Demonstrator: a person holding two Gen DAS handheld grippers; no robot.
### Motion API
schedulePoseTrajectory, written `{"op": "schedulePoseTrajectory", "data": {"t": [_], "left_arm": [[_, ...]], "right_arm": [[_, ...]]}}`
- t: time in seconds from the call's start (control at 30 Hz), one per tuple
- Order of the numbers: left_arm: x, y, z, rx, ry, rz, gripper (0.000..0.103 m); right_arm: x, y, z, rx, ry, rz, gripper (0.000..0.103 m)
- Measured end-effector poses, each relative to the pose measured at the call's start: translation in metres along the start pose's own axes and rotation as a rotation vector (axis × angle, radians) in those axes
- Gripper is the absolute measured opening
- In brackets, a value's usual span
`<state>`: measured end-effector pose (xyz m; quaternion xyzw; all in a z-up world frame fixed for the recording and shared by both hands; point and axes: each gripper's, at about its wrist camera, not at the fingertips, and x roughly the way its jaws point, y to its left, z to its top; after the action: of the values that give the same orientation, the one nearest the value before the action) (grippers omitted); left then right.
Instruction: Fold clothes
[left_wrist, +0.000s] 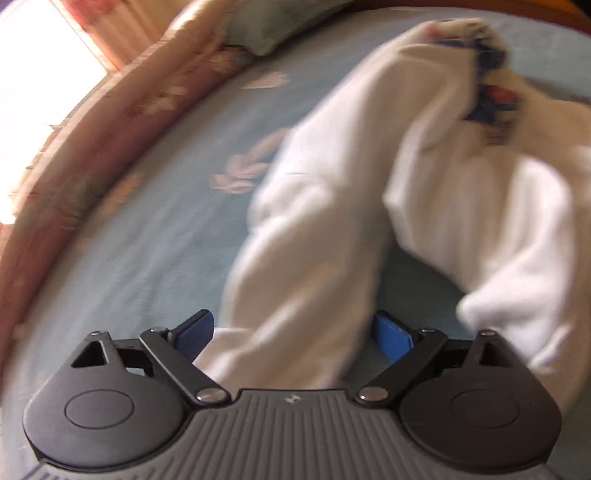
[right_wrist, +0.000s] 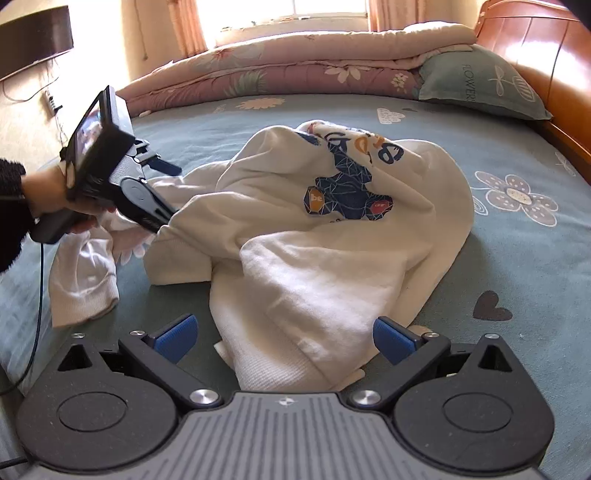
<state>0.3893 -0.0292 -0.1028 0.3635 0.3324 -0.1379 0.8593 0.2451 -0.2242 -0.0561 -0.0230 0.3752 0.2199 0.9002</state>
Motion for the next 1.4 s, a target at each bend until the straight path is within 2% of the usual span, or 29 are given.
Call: {"op": "schedulePoseTrajectory", "data": {"t": [0.07,0.1,0.13,0.17,0.3,0.37,0.47,0.53,0.63,0.77,0.87,0.9,1.03,1.27,1.4], "left_arm": [[0.003,0.007,-0.002,-0.034,0.008,0.124,0.093],[0.004,0.012,-0.004,-0.064,0.018,0.145,0.093],[0.004,0.016,-0.007,-0.094,0.030,0.157,0.093],[0.004,0.018,-0.008,-0.113,0.036,0.125,0.091],[0.002,0.002,-0.009,-0.058,-0.009,0.090,0.092],[0.003,0.010,-0.008,-0.127,0.003,0.123,0.088],[-0.004,0.046,-0.021,-0.279,0.006,0.149,0.086],[-0.008,0.068,-0.032,-0.306,0.013,0.209,0.086],[-0.008,0.102,-0.052,-0.364,0.066,0.244,0.087],[0.011,0.130,-0.062,-0.369,0.131,0.298,0.087],[0.021,0.145,-0.063,-0.461,0.180,0.253,0.087],[0.021,0.145,-0.063,-0.489,0.185,0.222,0.084],[-0.002,0.127,-0.056,-0.508,0.114,0.037,0.085],[-0.061,0.087,-0.045,-0.500,0.029,-0.245,0.089],[-0.083,0.054,-0.048,-0.488,0.004,-0.368,0.089]], "right_arm": [[-0.003,0.001,0.001,-0.006,-0.011,-0.002,0.103],[-0.006,0.001,0.001,-0.014,-0.017,-0.003,0.103],[-0.007,0.000,0.000,-0.020,-0.019,-0.006,0.103],[-0.007,-0.001,0.000,-0.022,-0.017,-0.009,0.103],[-0.003,-0.006,0.000,0.011,-0.013,-0.010,0.103],[-0.002,-0.007,0.000,0.032,-0.017,-0.008,0.103],[-0.004,-0.006,-0.001,0.012,-0.018,-0.016,0.103],[-0.005,-0.006,-0.003,0.000,-0.019,-0.023,0.103],[-0.003,-0.011,-0.004,0.017,-0.015,-0.028,0.103],[-0.002,-0.011,-0.003,0.020,-0.016,-0.035,0.103],[-0.002,-0.010,-0.002,0.014,-0.015,-0.043,0.103],[-0.002,-0.009,-0.001,0.013,-0.015,-0.046,0.103],[-0.004,-0.007,0.000,0.001,-0.014,-0.049,0.103],[-0.007,-0.005,-0.004,0.011,-0.010,-0.038,0.103],[-0.013,0.000,-0.008,-0.002,-0.014,-0.025,0.103]]}}
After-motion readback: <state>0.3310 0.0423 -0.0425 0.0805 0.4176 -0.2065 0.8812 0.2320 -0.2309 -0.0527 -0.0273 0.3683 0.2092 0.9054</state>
